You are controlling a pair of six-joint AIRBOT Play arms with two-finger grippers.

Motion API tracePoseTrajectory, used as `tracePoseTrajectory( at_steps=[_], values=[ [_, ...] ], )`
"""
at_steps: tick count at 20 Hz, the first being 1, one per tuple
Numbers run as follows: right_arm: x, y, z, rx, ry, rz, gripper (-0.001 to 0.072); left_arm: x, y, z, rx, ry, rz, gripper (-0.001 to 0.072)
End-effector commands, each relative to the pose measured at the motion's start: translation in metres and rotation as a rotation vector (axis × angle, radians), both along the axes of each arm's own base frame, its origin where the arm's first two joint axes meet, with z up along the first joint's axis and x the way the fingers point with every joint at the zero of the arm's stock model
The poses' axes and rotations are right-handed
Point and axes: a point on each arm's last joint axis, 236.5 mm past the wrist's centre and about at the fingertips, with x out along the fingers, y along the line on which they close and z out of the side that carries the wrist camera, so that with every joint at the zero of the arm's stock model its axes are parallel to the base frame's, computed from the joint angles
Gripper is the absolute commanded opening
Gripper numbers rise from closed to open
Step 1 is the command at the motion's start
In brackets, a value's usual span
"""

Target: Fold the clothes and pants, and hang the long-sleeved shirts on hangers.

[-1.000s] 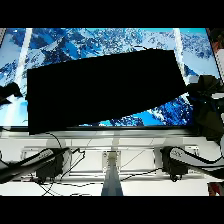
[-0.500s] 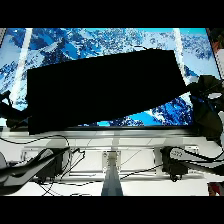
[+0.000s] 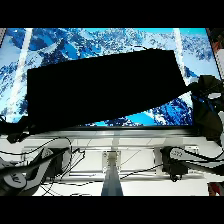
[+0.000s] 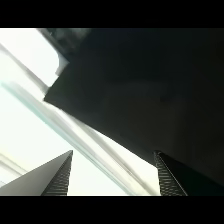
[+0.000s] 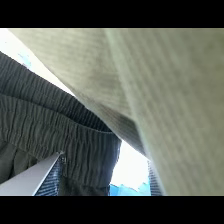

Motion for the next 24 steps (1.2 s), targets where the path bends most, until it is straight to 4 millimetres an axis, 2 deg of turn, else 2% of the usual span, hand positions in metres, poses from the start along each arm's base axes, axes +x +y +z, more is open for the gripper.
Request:
tracePoseTrajectory(
  at_steps=[1,3,4,6,7,8,9,10,11,14,15,17,21,24],
  values=[
    [0.000,-0.001,0.000,-0.005,0.000,0.001,0.0551,-0.003,0.002,-0.016,-0.002,-0.033,0.114,0.0583],
    [0.000,0.000,0.000,-0.004,0.000,0.002,0.0550,0.009,0.002,-0.026,0.007,-0.098,0.160,0.0582],
    [0.000,0.000,0.000,-0.004,0.000,0.002,0.0550,0.015,0.007,-0.029,0.032,-0.131,0.183,0.0554],
    [0.000,-0.001,0.000,-0.008,0.003,0.006,0.0550,0.020,0.016,-0.034,0.072,-0.161,0.204,0.0369],
    [-0.001,-0.001,0.000,-0.014,0.006,0.010,0.0549,0.021,0.019,-0.036,0.082,-0.161,0.202,0.0337],
    [-0.001,-0.001,-0.001,-0.019,0.009,0.014,0.0549,0.021,0.021,-0.037,0.088,-0.159,0.203,0.0336],
    [-0.001,-0.002,-0.001,-0.023,0.012,0.018,0.0523,0.020,0.023,-0.040,0.090,-0.154,0.204,0.0316],
    [-0.002,-0.002,-0.001,-0.027,0.014,0.021,0.0459,0.020,0.022,-0.043,0.083,-0.147,0.201,0.0227],
    [-0.002,-0.002,-0.001,-0.034,0.018,0.027,0.0429,0.018,0.020,-0.047,0.071,-0.136,0.184,0.0151],
    [-0.003,-0.005,-0.002,-0.062,0.027,0.042,0.0293,0.016,0.016,-0.054,0.046,-0.117,0.161,0.0014],
    [-0.004,-0.005,-0.002,-0.063,0.029,0.045,0.0243,0.017,0.017,-0.054,0.051,-0.120,0.141,0.0014],
    [-0.008,0.005,-0.007,-0.027,0.055,0.067,0.0021,0.017,0.017,-0.054,0.058,-0.124,0.103,0.0014],
    [-0.019,0.028,-0.010,-0.019,0.116,0.220,0.0018,0.022,0.022,-0.045,0.073,-0.138,0.044,0.0014],
    [-0.023,0.031,0.010,-0.058,0.107,0.267,0.0017,0.037,0.039,-0.023,0.109,-0.177,0.021,0.0014]
  ],
)
